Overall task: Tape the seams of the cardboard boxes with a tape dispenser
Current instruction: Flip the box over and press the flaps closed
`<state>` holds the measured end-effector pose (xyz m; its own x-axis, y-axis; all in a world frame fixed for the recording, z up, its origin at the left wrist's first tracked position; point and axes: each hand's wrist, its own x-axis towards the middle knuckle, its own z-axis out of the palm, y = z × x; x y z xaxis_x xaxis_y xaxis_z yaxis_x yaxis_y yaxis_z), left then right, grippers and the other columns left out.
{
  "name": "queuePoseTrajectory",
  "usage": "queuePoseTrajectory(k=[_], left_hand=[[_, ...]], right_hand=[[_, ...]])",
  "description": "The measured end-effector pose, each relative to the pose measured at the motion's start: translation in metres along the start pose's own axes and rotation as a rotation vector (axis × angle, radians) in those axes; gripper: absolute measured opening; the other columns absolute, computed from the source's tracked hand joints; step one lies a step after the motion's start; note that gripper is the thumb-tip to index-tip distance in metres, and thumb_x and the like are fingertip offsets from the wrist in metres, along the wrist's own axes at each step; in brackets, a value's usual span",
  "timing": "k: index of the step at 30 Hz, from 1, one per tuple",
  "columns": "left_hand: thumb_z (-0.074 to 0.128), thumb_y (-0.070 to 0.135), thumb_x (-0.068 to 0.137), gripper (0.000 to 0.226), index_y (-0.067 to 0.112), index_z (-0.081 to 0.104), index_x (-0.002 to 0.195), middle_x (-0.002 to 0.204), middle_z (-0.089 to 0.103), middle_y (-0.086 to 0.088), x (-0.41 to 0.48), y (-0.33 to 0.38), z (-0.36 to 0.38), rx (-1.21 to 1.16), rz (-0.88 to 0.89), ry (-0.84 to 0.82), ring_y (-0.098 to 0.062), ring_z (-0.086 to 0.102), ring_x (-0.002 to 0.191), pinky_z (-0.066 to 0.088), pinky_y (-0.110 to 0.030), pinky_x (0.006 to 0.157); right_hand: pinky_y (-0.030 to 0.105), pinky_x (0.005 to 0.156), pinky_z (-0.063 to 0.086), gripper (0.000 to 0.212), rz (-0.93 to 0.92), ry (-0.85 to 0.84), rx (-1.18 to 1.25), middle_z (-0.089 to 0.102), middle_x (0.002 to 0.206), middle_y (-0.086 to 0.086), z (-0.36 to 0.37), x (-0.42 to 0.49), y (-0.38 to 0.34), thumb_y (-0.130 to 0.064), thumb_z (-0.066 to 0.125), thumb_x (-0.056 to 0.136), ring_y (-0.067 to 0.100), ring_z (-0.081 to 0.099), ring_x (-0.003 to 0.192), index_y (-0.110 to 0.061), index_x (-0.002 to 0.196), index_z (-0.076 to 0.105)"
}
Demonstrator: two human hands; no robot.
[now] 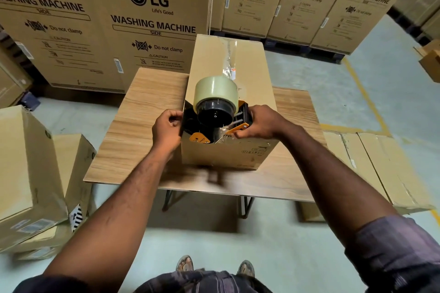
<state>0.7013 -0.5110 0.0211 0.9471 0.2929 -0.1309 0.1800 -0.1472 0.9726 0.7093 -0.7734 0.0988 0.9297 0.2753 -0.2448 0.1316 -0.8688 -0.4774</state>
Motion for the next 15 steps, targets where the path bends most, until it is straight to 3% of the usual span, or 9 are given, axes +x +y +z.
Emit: queuePoseTrajectory(k=[1, 3, 5, 7, 11, 13, 15], left_hand=[[0.07, 0.008, 0.089, 0.018, 0.025, 0.068, 0.097, 0.097, 0.07, 0.007, 0.0, 0.0, 0.0, 0.007, 0.01, 0.017, -0.011, 0.067, 0.088, 0.058, -0.03, 0.081], [0.07, 0.01, 0.091, 0.016, 0.025, 0.067, 0.096, 0.099, 0.07, 0.008, -0.002, 0.0, 0.001, 0.048, 0.03, 0.034, -0.009, 0.065, 0.087, 0.054, -0.032, 0.088], [0.068, 0.009, 0.091, 0.016, 0.025, 0.067, 0.096, 0.103, 0.071, 0.005, -0.006, 0.003, 0.005, 0.075, 0.038, 0.058, -0.01, 0.063, 0.088, 0.053, -0.03, 0.088], [0.066, 0.009, 0.092, 0.018, 0.026, 0.068, 0.094, 0.104, 0.071, 0.003, -0.011, 0.008, 0.007, 0.135, 0.091, 0.092, -0.012, 0.064, 0.091, 0.053, -0.031, 0.087], [0.056, 0.003, 0.092, 0.031, 0.029, 0.072, 0.098, 0.115, 0.066, 0.006, -0.037, 0.009, 0.025, 0.6, 0.397, 0.133, -0.02, 0.054, 0.109, 0.044, -0.039, 0.096], [0.059, 0.013, 0.092, 0.029, 0.028, 0.071, 0.114, 0.132, 0.062, 0.006, -0.057, 0.011, 0.041, 0.789, 0.553, 0.07, -0.021, 0.049, 0.124, 0.031, -0.047, 0.109], [0.056, 0.027, 0.097, 0.037, 0.022, 0.061, 0.133, 0.151, 0.048, 0.0, -0.074, 0.013, 0.063, 0.922, 0.611, -0.141, -0.02, 0.036, 0.143, 0.012, -0.05, 0.122]], right_hand=[[0.032, 0.081, 0.055, 0.048, 0.004, 0.012, -0.016, 0.075, 0.092, -0.009, -0.003, -0.005, 0.007, -0.061, 0.078, 0.059, 0.011, 0.068, 0.089, -0.03, 0.094, 0.071], [0.029, 0.076, 0.052, 0.035, 0.029, 0.021, -0.016, 0.074, 0.09, -0.011, -0.014, -0.017, 0.027, -0.05, 0.084, 0.065, 0.012, 0.068, 0.088, -0.031, 0.09, 0.07], [0.023, 0.071, 0.046, 0.025, 0.052, 0.016, 0.009, 0.072, 0.084, -0.016, -0.027, -0.032, 0.055, -0.034, 0.089, 0.072, 0.007, 0.066, 0.084, -0.038, 0.083, 0.067], [0.014, 0.066, 0.044, 0.024, 0.073, 0.015, 0.041, 0.071, 0.076, -0.023, -0.034, -0.044, 0.078, -0.032, 0.09, 0.073, -0.002, 0.065, 0.079, -0.039, 0.081, 0.069], [0.006, 0.064, 0.043, 0.025, 0.055, 0.034, 0.126, 0.071, 0.075, -0.029, -0.033, -0.051, 0.098, -0.035, 0.091, 0.072, -0.015, 0.064, 0.076, -0.037, 0.086, 0.071], [0.004, 0.062, 0.041, 0.025, 0.037, 0.028, 0.157, 0.072, 0.077, -0.026, -0.03, -0.048, 0.1, -0.036, 0.091, 0.072, -0.016, 0.063, 0.076, -0.037, 0.088, 0.071], [0.005, 0.064, 0.041, 0.027, 0.025, 0.034, 0.174, 0.073, 0.082, -0.021, -0.029, -0.047, 0.104, -0.038, 0.091, 0.072, -0.014, 0.064, 0.078, -0.035, 0.092, 0.073]])
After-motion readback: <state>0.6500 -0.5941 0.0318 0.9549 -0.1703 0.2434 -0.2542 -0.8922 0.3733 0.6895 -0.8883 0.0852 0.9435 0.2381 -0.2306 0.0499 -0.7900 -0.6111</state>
